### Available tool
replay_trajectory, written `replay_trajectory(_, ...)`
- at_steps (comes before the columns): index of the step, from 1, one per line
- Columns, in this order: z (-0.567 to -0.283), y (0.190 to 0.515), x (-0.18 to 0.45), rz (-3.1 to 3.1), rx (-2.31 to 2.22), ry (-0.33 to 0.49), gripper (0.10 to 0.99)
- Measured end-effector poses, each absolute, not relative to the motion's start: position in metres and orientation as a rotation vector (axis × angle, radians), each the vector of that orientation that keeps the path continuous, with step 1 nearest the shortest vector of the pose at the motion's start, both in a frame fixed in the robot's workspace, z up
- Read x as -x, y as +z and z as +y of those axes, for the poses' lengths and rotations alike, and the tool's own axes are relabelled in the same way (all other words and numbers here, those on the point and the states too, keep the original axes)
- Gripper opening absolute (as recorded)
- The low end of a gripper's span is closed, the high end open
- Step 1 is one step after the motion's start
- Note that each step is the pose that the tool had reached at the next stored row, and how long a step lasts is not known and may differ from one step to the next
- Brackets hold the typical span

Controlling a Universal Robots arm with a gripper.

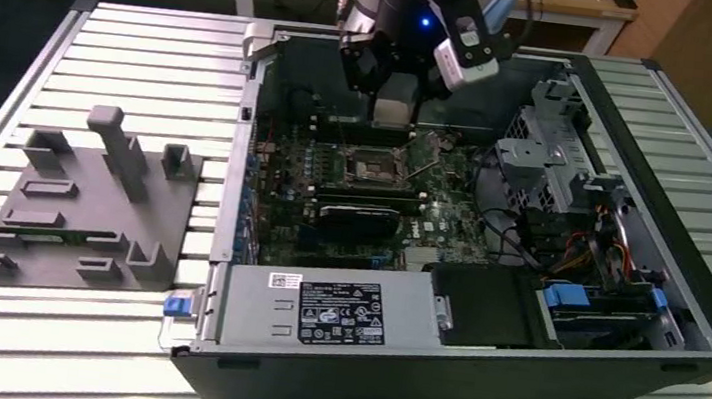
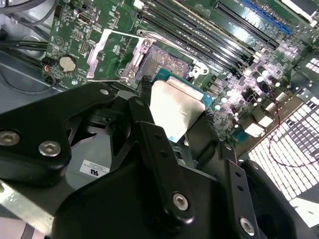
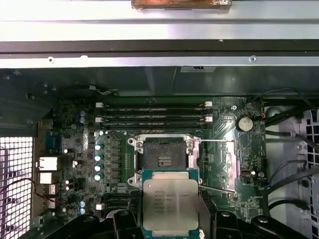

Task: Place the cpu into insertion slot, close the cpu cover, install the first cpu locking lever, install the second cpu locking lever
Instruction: 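Place the cpu into insertion slot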

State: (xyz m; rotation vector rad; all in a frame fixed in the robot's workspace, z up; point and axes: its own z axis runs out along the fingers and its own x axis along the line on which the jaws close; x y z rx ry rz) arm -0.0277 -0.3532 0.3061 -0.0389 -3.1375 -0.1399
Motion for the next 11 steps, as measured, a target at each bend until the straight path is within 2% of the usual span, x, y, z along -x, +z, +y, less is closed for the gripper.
replay_trajectory(11, -0.353, 0.294, 0.028, -3.137, 0.039, -0.14, 0.537)
